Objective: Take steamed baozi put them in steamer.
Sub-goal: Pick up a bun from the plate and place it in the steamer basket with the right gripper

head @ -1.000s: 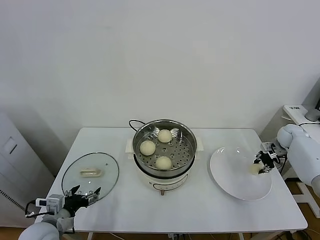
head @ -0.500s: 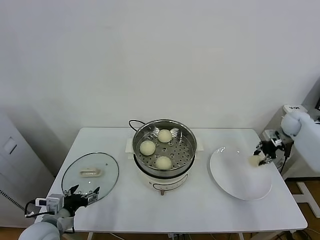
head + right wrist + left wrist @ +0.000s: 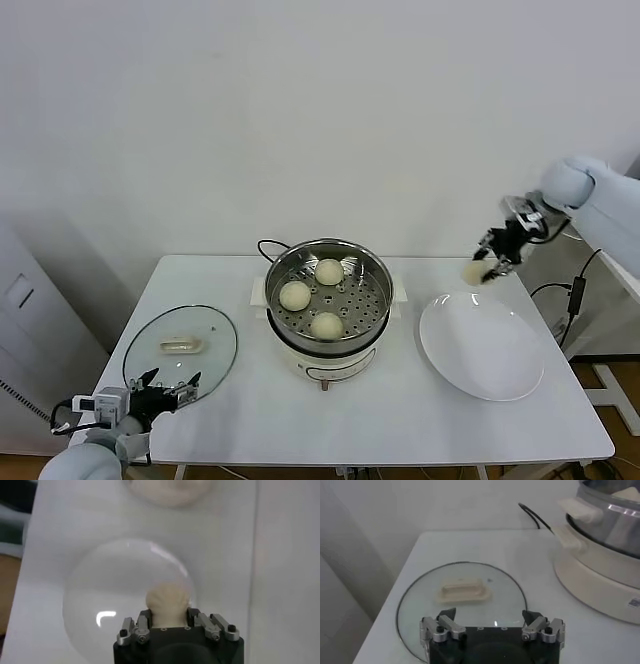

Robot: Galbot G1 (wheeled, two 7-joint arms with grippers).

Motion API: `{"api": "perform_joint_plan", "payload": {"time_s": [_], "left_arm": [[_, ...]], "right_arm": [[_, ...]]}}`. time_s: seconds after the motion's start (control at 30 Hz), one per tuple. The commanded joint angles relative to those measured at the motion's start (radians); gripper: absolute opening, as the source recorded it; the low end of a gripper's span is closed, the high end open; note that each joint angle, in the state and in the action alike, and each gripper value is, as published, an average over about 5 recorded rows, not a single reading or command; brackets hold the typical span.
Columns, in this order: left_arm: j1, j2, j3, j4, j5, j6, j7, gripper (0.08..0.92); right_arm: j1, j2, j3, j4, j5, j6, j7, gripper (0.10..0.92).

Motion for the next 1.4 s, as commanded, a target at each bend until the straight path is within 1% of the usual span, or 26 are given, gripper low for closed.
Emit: {"api": "perform_joint_plan", "payload": {"time_s": [0.03,0.13,0.33,0.67,1.03,1.4], "left_arm": [[0.001,0.001,0.003,-0.002,0.002,0.002,-0.001,0.823],[0.0,0.001,0.002,-0.003,0.002,0.002,-0.001,0.823],[0.002,0.0,-0.001,-0.002,0.0,-0.001,0.0,0.823],[0.001,-0.006,-0.001,0.001,0.0,-0.003,0.001,0.823],[0.005,-0.006,-0.005,0.003,0.0,-0.006,0.002,0.823],[0.0,-0.008,-0.004,0.006,-0.001,-0.006,0.003,0.823]], "right_arm": [[0.287,0.117,-0.286,0.154,0.273,-0.203,0.044,0.441],[0.299,0.163,-0.301,0.156,0.301,-0.24,0.067,0.441],[0.296,0.237,-0.326,0.185,0.371,-0.343,0.158,0.441],[0.21,0.295,-0.326,0.252,0.489,-0.484,0.309,0.441],[0.098,0.307,-0.319,0.277,0.487,-0.556,0.417,0.441],[0.016,0.336,-0.281,0.239,0.463,-0.579,0.469,0.441]]}}
